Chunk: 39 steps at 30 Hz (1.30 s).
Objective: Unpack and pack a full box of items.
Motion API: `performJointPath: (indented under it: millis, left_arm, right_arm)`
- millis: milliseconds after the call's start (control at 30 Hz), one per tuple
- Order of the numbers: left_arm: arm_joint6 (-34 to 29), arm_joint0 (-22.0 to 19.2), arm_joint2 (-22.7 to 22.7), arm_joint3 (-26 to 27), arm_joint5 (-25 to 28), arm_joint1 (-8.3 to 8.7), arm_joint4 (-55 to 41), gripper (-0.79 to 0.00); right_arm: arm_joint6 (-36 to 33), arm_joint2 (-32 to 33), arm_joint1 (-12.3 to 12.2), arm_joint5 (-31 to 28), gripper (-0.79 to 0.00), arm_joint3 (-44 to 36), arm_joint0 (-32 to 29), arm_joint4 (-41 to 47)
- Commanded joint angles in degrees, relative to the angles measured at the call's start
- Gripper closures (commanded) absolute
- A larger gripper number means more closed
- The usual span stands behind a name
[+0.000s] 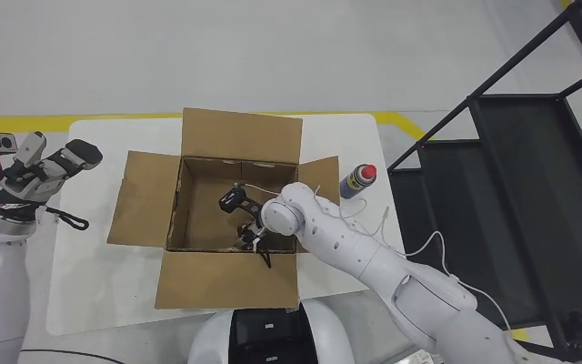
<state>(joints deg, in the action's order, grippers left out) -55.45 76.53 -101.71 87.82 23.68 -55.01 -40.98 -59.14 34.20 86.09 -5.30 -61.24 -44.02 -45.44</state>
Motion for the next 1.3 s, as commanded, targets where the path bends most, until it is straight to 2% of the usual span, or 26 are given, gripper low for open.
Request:
performJointPath:
  millis: [0, 33, 300, 667, 800, 933, 967, 1000, 1033, 1067, 1100, 1267]
  left_arm:
    - [0.00, 0.00, 0.00, 0.00, 0.00, 0.00, 0.00, -0.785]
    - [0.00, 0.00, 0.00, 0.00, 0.00, 0.00, 0.00, -0.785]
    - [0.00, 0.00, 0.00, 0.00, 0.00, 0.00, 0.00, -0.785]
    - [0.00, 0.00, 0.00, 0.00, 0.00, 0.00, 0.00, -0.785]
    - [0.00, 0.00, 0.00, 0.00, 0.00, 0.00, 0.00, -0.785]
    - [0.00, 0.00, 0.00, 0.00, 0.00, 0.00, 0.00, -0.785]
    - [0.00, 0.00, 0.00, 0.00, 0.00, 0.00, 0.00, -0.785]
    - [0.00, 0.00, 0.00, 0.00, 0.00, 0.00, 0.00, -0.785]
    - [0.00, 0.00, 0.00, 0.00, 0.00, 0.00, 0.00, -0.785]
    - [0.00, 0.00, 0.00, 0.00, 0.00, 0.00, 0.00, -0.785]
    - [0.00, 0.00, 0.00, 0.00, 0.00, 0.00, 0.00, -0.785]
    - [0.00, 0.00, 0.00, 0.00, 0.00, 0.00, 0.00, -0.785]
  right_arm:
    - [0.08, -0.18, 0.27, -0.17, -0.129, 0.83, 0.35, 0.11]
    - [0.04, -0.18, 0.35, -0.24, 0.000, 1.05, 0.43, 0.14]
    - [-0.70, 1.07, -0.30, -1.13, 0.000, -0.49, 0.24, -2.18]
    - [-2.76, 3.78, -3.49, -0.96, 0.000, -13.43, -3.25, -16.78]
    - [-2.65, 3.83, -3.54, -2.38, 0.000, -12.43, -3.31, -17.99]
    - [-1.01, 2.31, -2.53, -3.17, 0.000, -9.48, -1.51, -18.52]
    - [-0.62, 1.95, -2.19, -3.11, -0.009, -8.72, -0.98, -18.37]
    - [-0.41, 1.47, -1.83, -3.07, -0.203, -7.92, -0.36, -18.51]
    - [-0.29, 0.89, -1.45, -3.27, -0.314, -7.16, 0.30, -18.71]
    - [0.11, 0.41, -1.08, -3.43, -0.034, -6.39, 0.92, -18.75]
    - [0.41, 0.09, -0.71, -3.24, 0.000, -5.61, 1.42, -18.58]
    - [0.79, -0.54, 0.28, -2.31, 0.000, -5.00, 2.24, -18.63]
